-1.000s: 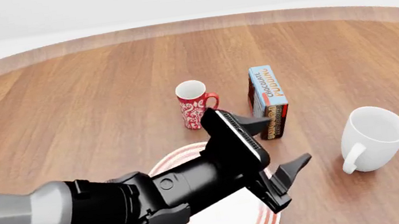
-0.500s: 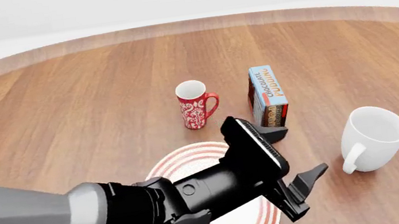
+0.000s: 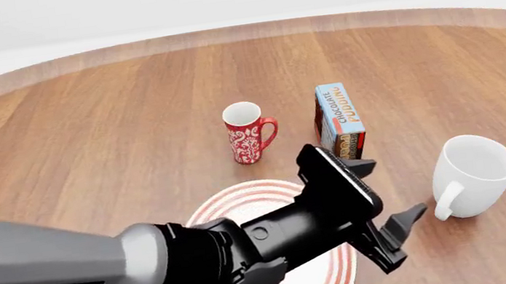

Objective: Pick up the white mug and put it on the plate, and put the chocolate pudding to the right of the plate.

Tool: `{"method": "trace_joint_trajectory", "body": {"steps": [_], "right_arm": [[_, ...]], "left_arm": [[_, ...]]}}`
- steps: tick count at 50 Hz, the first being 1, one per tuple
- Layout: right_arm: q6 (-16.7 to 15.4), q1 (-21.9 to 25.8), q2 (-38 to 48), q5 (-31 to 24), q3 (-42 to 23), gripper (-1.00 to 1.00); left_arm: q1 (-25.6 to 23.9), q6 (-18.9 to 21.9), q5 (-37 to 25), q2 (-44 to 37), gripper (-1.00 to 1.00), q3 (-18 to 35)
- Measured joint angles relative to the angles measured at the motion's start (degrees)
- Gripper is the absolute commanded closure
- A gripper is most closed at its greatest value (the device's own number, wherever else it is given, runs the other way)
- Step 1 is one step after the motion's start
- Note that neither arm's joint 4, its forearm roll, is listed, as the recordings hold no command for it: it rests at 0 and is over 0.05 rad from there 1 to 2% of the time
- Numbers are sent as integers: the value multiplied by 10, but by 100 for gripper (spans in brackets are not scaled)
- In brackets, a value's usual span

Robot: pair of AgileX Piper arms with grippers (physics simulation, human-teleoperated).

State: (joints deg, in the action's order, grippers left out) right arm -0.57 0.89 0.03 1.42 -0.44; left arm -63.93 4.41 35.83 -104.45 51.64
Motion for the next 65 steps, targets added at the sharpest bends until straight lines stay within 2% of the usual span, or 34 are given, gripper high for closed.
{"method": "trace_joint_trajectory", "body": {"steps": [65], "right_arm": [[4, 1, 3, 5, 1, -100]], "left_arm": [[-10, -5, -47, -96, -100, 110]]}}
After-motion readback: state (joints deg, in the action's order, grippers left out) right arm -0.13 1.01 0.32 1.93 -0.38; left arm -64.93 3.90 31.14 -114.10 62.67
